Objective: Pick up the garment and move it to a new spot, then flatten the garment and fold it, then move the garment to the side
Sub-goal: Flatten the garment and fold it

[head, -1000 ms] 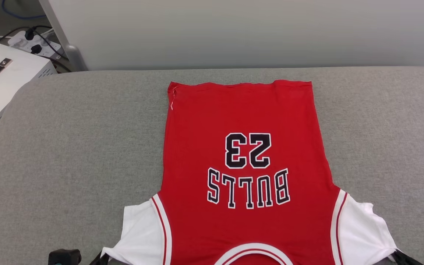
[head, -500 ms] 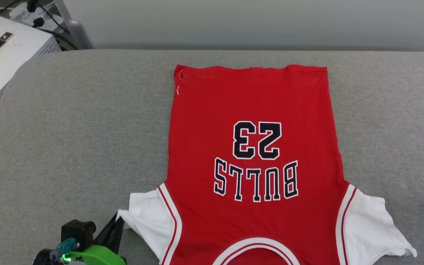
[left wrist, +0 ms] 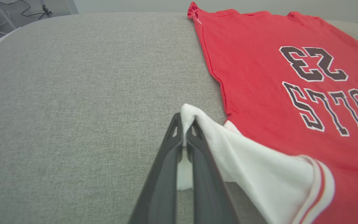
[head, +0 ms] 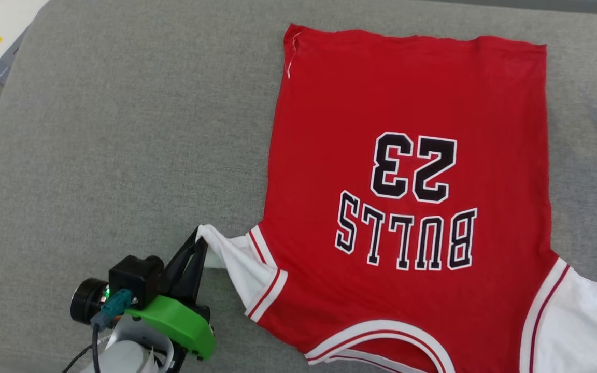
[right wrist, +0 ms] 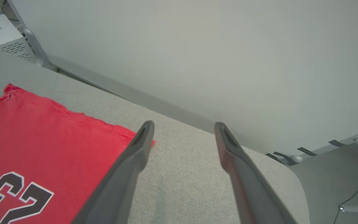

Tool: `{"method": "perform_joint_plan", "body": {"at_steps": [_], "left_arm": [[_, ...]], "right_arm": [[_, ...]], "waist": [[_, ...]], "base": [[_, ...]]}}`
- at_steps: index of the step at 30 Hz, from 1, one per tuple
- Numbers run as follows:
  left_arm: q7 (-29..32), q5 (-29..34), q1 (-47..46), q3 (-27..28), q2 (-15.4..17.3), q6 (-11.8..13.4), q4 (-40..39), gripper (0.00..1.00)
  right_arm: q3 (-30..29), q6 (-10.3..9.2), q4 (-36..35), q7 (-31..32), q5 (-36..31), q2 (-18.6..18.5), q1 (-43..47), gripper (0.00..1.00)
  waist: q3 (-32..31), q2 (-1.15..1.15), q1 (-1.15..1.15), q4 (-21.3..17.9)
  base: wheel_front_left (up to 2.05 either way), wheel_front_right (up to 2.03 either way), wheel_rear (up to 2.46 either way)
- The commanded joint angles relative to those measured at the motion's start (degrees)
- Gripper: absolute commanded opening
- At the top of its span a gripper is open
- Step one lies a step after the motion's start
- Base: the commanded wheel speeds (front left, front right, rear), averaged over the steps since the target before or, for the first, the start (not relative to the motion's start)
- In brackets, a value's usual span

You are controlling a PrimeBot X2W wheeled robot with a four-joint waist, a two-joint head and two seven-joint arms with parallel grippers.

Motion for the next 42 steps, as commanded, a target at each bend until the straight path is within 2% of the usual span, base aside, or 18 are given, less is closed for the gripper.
{"method": "perform_joint_plan", "body": {"at_steps": [1,7,13,20,23,29,30,31,32,42], "left_arm": [[-0.3,1.4,-1.4,-0.1,-0.8,0.2,-0.6,0.00],[-0.3,3.7,-4.1,-0.8,-2.5,-0.6,-2.2,0.00],[-0.3,5.2,-6.3,-0.5,-4.3,-1.6,-3.8,0.00],[-0.3,6.7,-7.7,0.9,-6.0,-3.0,-4.1,0.00],[-0.3,7.2,-7.9,1.5,-6.8,-3.8,-3.5,0.00],[-0.3,7.7,-7.9,3.1,-8.1,-5.1,-2.2,0.00],[-0.3,7.9,-7.8,3.3,-8.2,-5.3,-2.0,0.00],[-0.3,8.1,-7.7,3.6,-8.4,-5.5,-1.7,0.00],[-0.3,8.2,-7.6,3.8,-8.5,-5.6,-1.5,0.00],[-0.3,9.4,-4.6,5.7,-9.0,-6.6,1.4,0.00]], "right_arm": [[1.4,-0.05,2.1,3.5,0.8,0.3,-2.8,1.00],[5.5,-0.05,10.4,19.2,1.5,1.6,-13.6,1.00],[5.8,-0.05,16.4,28.7,-1.4,3.9,-19.4,1.00],[5.0,-0.05,20.3,30.7,-3.9,5.6,-18.2,1.00],[4.5,-0.05,21.9,30.4,-3.4,6.9,-15.1,1.00],[3.8,-0.05,22.6,30.1,-2.6,7.0,-9.7,1.00],[3.7,-0.05,22.5,30.1,-2.6,6.9,-9.5,0.97],[3.7,-0.05,22.2,30.0,-2.8,6.7,-9.4,0.18],[3.7,-0.05,21.9,29.9,-3.0,6.6,-9.5,0.00],[5.3,-0.05,19.2,24.6,-2.7,6.0,-10.7,0.00]], "waist": [[5.9,0.34,0.00,5.0],[10.6,0.34,0.00,7.7],[14.9,0.34,0.00,9.8],[18.0,0.34,0.00,11.3],[18.5,0.34,0.00,11.6],[18.7,0.34,0.00,11.7],[18.7,0.34,0.00,11.6],[18.6,0.34,0.00,11.5],[18.3,0.34,0.00,11.4],[10.6,0.34,0.00,8.4]], "base": [[0.00,0.00,0.00],[0.00,0.00,0.00],[0.00,0.00,0.00],[0.00,0.00,0.00],[0.00,0.00,0.00],[0.00,0.00,0.00],[0.00,0.00,0.00],[0.00,0.00,0.00],[0.00,0.00,0.00],[0.00,0.00,0.00]]}}
